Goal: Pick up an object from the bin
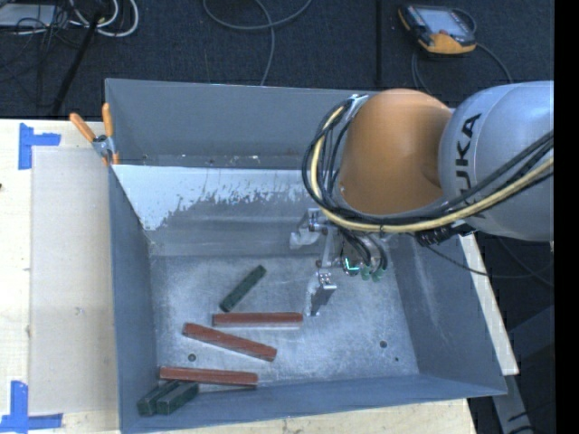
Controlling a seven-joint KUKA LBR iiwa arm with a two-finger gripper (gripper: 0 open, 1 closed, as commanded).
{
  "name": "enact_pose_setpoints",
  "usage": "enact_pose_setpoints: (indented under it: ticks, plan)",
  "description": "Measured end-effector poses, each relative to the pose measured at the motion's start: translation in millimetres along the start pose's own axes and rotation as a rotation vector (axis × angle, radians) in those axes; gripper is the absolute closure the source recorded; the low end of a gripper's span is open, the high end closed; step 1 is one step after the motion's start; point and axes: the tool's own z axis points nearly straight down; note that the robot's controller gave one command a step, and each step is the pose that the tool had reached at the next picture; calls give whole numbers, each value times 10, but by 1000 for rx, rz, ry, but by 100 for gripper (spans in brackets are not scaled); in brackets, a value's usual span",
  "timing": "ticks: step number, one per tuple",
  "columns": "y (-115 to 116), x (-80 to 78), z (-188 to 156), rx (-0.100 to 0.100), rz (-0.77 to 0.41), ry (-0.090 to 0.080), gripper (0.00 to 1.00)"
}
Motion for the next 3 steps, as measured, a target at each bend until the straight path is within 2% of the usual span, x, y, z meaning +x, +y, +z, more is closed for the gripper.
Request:
enact_pose_setpoints:
  ticks: [1,2,3]
  plan:
    - [-3,-16,-41,-1,1,-7,0]
    - [-45,88,392,-1,25,-15,0]
    - [-23,391,1081,0,-46,-10,0]
